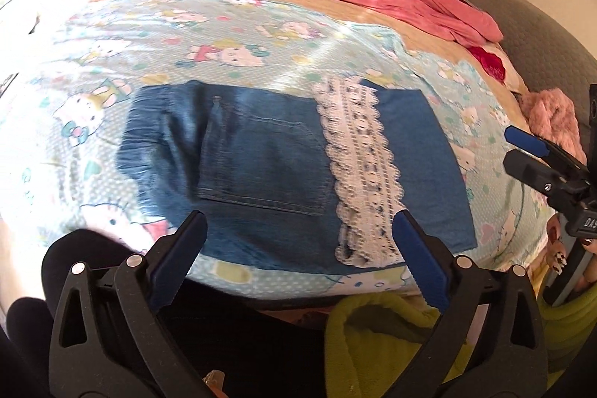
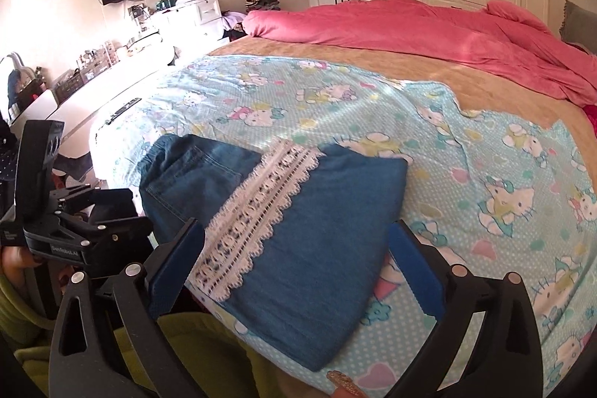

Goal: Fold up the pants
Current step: 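Open both grippers and lift them off the lengthwise-folded pants, then grasp the elastic waistband with the right gripper while the left gripper pinches the denim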

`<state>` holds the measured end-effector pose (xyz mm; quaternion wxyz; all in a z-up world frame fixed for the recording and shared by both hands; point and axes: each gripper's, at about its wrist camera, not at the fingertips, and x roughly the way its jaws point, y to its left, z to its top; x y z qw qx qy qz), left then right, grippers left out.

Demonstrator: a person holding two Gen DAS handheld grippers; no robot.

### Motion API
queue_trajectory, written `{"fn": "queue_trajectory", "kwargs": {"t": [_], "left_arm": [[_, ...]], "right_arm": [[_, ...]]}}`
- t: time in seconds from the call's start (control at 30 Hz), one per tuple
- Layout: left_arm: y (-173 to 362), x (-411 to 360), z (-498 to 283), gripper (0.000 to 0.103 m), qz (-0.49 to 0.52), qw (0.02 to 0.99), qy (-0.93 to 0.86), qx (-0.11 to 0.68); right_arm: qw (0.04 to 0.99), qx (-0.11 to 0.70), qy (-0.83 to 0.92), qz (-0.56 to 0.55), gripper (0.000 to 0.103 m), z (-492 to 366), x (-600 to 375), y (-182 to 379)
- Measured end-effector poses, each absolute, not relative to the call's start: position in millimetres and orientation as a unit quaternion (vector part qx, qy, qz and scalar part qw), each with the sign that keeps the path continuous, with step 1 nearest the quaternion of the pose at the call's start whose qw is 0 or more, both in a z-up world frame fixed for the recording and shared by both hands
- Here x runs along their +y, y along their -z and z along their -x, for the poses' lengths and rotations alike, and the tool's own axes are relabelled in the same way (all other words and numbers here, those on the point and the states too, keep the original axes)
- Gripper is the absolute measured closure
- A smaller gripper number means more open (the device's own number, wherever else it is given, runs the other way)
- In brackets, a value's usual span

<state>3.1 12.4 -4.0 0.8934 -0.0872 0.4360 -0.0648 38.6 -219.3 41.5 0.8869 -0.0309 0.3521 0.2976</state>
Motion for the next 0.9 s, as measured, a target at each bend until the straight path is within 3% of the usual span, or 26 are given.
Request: {"fn": "queue_trajectory", "kwargs": {"t": [0.8,0.87,0.9], "left_arm": [[44,106,-12,0.01,0.263,0.867,0.038,0.422],[47,106,-15,0.017,0.268,0.865,0.042,0.422],[50,105,-17,0.027,0.27,0.864,0.046,0.423]], "right_arm": [[0.792,0.425,-0.425,0.107,0.005,-134,-38,-35],[0.78,0.439,-0.433,0.11,0.005,-143,-25,-30],[0.775,0.444,-0.435,0.115,0.005,-147,-17,-27]]}}
